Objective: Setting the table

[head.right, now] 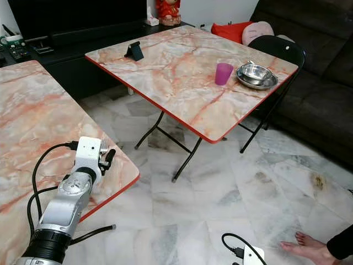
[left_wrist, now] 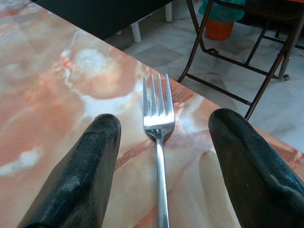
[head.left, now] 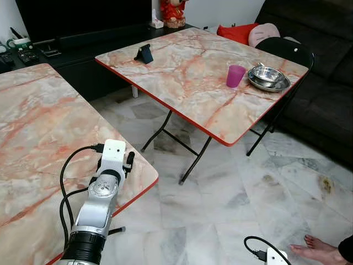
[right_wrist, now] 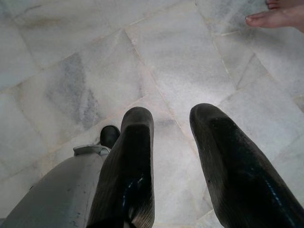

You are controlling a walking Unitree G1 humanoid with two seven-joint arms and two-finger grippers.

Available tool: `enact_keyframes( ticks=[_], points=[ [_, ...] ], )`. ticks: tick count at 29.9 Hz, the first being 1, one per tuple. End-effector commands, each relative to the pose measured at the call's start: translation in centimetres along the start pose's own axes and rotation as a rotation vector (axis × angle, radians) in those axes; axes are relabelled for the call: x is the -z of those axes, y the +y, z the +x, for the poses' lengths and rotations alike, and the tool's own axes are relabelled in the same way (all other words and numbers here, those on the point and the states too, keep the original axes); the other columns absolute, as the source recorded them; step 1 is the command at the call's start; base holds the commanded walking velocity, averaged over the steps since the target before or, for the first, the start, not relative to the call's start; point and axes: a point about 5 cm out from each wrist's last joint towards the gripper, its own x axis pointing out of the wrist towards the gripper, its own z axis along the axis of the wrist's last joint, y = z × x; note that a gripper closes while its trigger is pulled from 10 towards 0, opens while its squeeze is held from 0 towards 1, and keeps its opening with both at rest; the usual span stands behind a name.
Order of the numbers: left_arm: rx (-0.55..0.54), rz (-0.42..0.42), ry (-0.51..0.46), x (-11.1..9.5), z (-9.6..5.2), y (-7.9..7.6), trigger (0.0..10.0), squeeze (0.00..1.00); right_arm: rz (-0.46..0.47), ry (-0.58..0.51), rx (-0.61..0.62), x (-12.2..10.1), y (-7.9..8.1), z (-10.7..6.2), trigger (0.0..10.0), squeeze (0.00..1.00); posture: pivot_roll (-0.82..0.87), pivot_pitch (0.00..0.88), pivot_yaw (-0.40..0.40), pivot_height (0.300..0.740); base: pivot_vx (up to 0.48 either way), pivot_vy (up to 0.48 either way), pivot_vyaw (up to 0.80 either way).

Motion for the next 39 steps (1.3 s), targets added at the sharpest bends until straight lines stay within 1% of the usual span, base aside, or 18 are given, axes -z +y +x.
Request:
enact_keyframes(
  ticks=[1, 5, 13, 17, 19, 24, 29, 30, 31, 32, 33, 39],
  points=[
    [0.018, -0.004, 0.041, 0.8, 0.0, -0.3, 10.0, 0.0, -0.008, -0.001, 0.009, -0.2, -0.5, 0.0, 10.0, 0.0, 0.12, 0.0, -0.093, 0.74, 0.0, 0.0, 0.0],
    [0.029, -0.016, 0.057, 1.2, 0.0, -0.5, 10.0, 0.0, -0.009, -0.001, 0.007, -0.1, -0.5, 0.0, 10.0, 0.0, 0.12, 0.0, -0.092, 0.74, 0.0, 0.0, 0.0],
    [0.046, -0.009, 0.088, 1.8, -0.1, -0.8, 10.0, 0.0, -0.009, 0.002, 0.005, -0.1, -0.5, 0.0, 10.0, 0.0, 0.12, 0.0, -0.094, 0.74, 0.0, 0.0, 0.0],
    [0.07, 0.013, 0.143, 2.7, -0.3, -1.1, 10.0, 0.0, -0.009, 0.003, 0.004, 0.0, -0.5, 0.0, 10.0, 0.0, 0.12, 0.0, -0.096, 0.74, 0.0, 0.0, 0.0],
    [0.072, 0.01, 0.166, 3.0, -0.4, -1.1, 10.0, 0.0, -0.011, 0.004, 0.005, -0.1, -0.5, 0.0, 10.0, 0.0, 0.12, 0.0, -0.097, 0.74, 0.0, 0.0, 0.0],
    [0.074, 0.016, 0.183, 3.3, -0.5, -1.1, 10.0, 0.0, -0.011, 0.005, 0.004, -0.1, -0.6, 0.0, 10.0, 0.0, 0.12, 0.0, -0.097, 0.74, 0.0, 0.0, 0.0],
    [0.087, 0.012, 0.223, 3.7, -0.6, -1.2, 10.0, 0.0, -0.011, 0.006, 0.0, -0.1, -0.5, 0.0, 10.0, 0.0, 0.12, 0.0, -0.098, 0.74, 0.0, 0.0, 0.0],
    [0.092, 0.01, 0.236, 3.9, -0.7, -1.3, 6.0, 0.0, -0.01, 0.006, 0.0, -0.1, -0.5, 0.0, 10.0, 0.0, 0.12, 0.0, -0.098, 0.74, 0.0, 0.0, 0.0],
    [0.092, 0.01, 0.236, 3.9, -0.7, -1.3, 6.0, 0.0, -0.01, 0.006, 0.0, -0.1, -0.5, 0.0, 10.0, 0.0, 0.12, 0.0, -0.098, 0.74, 0.0, 0.0, 0.0],
    [0.094, 0.01, 0.24, 3.9, -0.7, -1.3, 0.7, 0.0, -0.01, 0.006, 0.0, -0.1, -0.5, 0.0, 10.0, 0.0, 0.12, 0.0, -0.098, 0.74, 0.0, 0.0, 0.0],
    [0.096, 0.011, 0.242, 4.0, -0.7, -1.3, 0.0, 0.0, -0.009, 0.006, 0.0, -0.1, -0.5, 0.0, 10.0, 0.0, 0.12, 0.0, -0.098, 0.74, 0.0, 0.0, 0.0],
    [0.098, 0.007, 0.241, 3.9, -0.7, -1.4, 0.0, 0.0, -0.01, 0.006, 0.0, -0.1, -0.5, 0.0, 10.0, 0.0, 0.12, 0.0, -0.099, 0.74, 0.0, 0.0, 0.0]
  ],
)
